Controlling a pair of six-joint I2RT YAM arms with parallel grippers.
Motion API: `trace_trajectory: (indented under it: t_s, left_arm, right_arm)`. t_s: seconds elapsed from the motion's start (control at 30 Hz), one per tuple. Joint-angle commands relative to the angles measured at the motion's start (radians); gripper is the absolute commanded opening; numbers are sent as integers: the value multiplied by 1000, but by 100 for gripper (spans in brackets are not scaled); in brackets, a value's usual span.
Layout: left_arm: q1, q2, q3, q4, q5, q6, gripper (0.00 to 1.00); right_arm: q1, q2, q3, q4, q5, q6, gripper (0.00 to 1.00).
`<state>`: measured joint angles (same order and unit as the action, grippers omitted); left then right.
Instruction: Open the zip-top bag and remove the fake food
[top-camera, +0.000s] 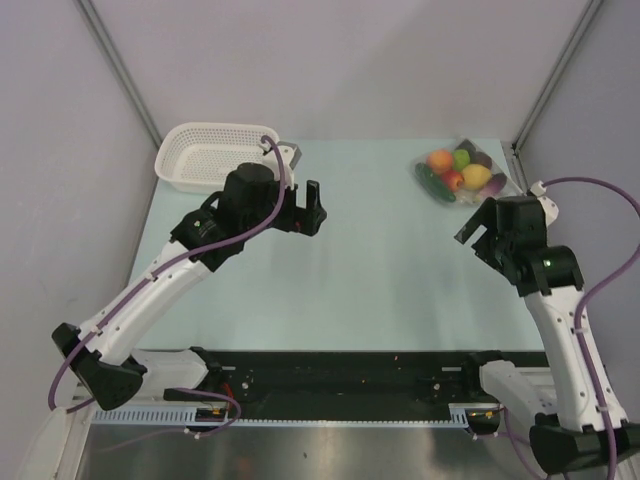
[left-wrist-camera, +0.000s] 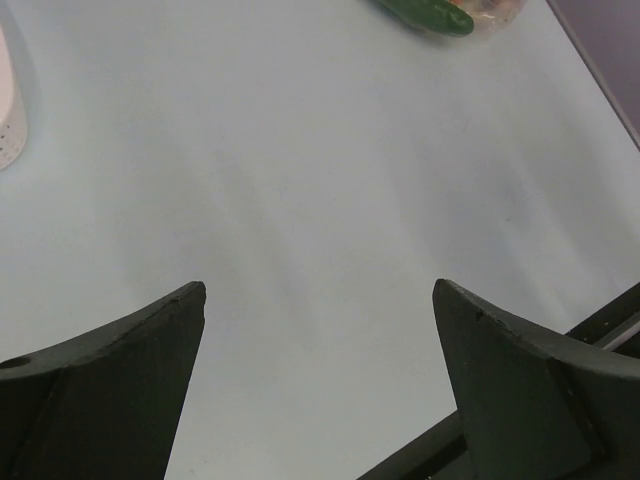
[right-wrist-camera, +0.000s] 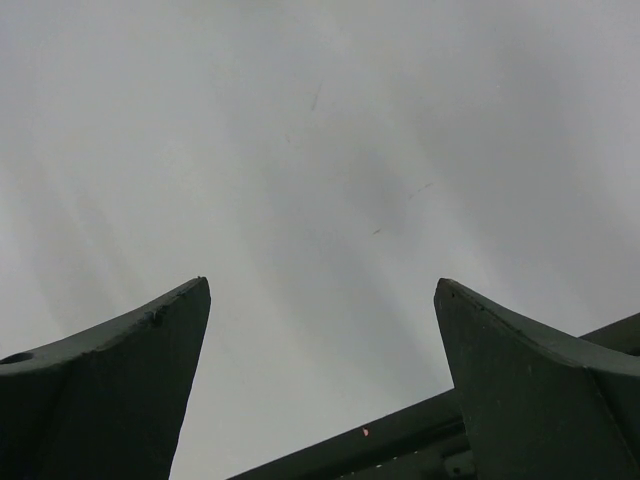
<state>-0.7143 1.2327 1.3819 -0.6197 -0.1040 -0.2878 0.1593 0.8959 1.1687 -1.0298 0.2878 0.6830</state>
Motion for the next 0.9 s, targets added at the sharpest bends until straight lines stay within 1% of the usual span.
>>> trace_trajectory:
  t_s: [0.0,0.03,0.1,0.13,0.17,0.2,0.23,0.3,0.33,0.37,0.43,0.47,0.53,0.57,0.63,0.67,0.7,0.77,0.87]
  left_arm:
    - [-1,-6,16,3,-32,-17,100]
    - [1,-4,28,-5,-63,-19,100]
    - [1,5,37,-35,-94,-30,100]
    - [3,7,34,-38,-92,-25,100]
    - [3,8,34,-37,-89,-14,100]
    - [6,8,35,-41,-79,-10,100]
    - [7,5,37,-40,-65,-5,100]
    - [12,1,36,-25,7,12,100]
    - [12,-1,36,-20,30,19,100]
    - [12,-2,34,-14,74,25,100]
    - [12,-10,23,1,107,38,100]
    - [12,-12,20,5,142,47,100]
    - [12,-13,13,3,151,50,100]
    - [12,-12,11,2,148,53,100]
    - [13,-18,5,-2,138,55,100]
    - [13,-21,3,-2,133,56,100]
    - [13,-32,-4,-3,129,58,100]
    - [15,-42,-15,6,121,59,100]
    - [16,-55,-24,3,116,59,100]
  right_arm:
    - [-81,96,-21,94,-88,-13,100]
    - [-149,115,-29,144,-149,-32,100]
    - [-245,146,-38,207,-247,-43,100]
    - [-283,193,-56,288,-348,-42,100]
    - [-314,221,-46,307,-352,-31,100]
    - [-317,263,-28,327,-339,-31,100]
    - [-325,338,-11,368,-348,-31,100]
    - [-377,423,48,399,-386,7,100]
    - [-397,496,58,452,-400,15,100]
    - [-409,529,80,482,-403,21,100]
    - [-444,602,103,549,-391,38,100]
    - [-457,671,111,569,-394,41,100]
    - [-494,748,141,623,-415,53,100]
    - [-503,815,149,646,-426,56,100]
    - [-518,874,183,689,-447,76,100]
    - [-523,938,199,700,-463,87,100]
    - [-523,965,232,724,-481,93,100]
    - [-518,1030,264,740,-470,98,100]
    - [-526,1071,279,792,-484,168,100]
